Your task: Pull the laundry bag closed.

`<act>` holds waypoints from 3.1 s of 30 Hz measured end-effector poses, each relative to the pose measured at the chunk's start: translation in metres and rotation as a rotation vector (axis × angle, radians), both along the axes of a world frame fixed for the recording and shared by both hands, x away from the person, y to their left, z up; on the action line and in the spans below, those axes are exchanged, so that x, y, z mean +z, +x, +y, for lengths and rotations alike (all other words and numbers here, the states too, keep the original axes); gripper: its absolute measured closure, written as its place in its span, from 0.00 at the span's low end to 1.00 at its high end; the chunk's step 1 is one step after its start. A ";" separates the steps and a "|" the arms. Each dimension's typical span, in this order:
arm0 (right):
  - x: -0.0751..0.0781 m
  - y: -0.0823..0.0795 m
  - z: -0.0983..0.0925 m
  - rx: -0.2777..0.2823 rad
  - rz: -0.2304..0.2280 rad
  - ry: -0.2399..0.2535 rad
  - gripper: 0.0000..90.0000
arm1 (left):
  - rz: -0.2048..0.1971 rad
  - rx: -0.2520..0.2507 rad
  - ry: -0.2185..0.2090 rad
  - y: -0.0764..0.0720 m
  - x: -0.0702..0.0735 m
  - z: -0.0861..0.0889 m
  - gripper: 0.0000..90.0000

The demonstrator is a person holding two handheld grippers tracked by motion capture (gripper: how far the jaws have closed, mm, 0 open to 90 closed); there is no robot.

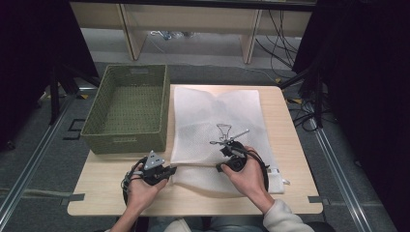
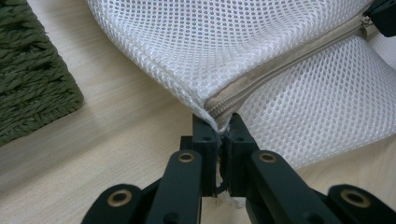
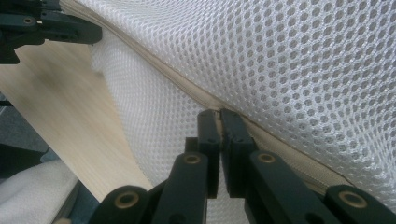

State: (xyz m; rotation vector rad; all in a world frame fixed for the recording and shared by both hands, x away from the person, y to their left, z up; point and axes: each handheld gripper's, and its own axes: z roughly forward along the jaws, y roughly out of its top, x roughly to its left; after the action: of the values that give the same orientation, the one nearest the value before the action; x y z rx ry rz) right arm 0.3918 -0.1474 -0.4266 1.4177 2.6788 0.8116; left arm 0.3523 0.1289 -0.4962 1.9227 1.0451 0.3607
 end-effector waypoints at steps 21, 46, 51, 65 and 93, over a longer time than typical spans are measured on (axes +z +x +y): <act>0.002 -0.001 -0.007 -0.041 -0.009 -0.022 0.98 | -0.007 -0.001 0.030 0.001 0.001 0.003 0.94; 0.002 -0.002 -0.015 -0.054 -0.013 -0.027 0.98 | -0.005 0.002 0.033 0.003 -0.001 0.003 0.94; 0.003 -0.003 -0.015 -0.059 -0.010 -0.021 0.98 | -0.002 0.003 0.034 0.003 -0.001 0.003 0.94; 0.002 -0.004 -0.022 -0.057 -0.029 -0.037 0.98 | 0.002 0.001 0.035 0.003 -0.001 0.003 0.94; 0.000 -0.004 -0.032 -0.098 -0.017 -0.037 0.98 | 0.002 0.003 0.035 0.004 -0.002 0.003 0.94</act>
State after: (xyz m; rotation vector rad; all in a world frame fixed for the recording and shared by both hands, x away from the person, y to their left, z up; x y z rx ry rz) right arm 0.3880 -0.1789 -0.4264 1.5120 2.5746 0.7592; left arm 0.3561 0.1317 -0.4984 1.9537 1.0495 0.3808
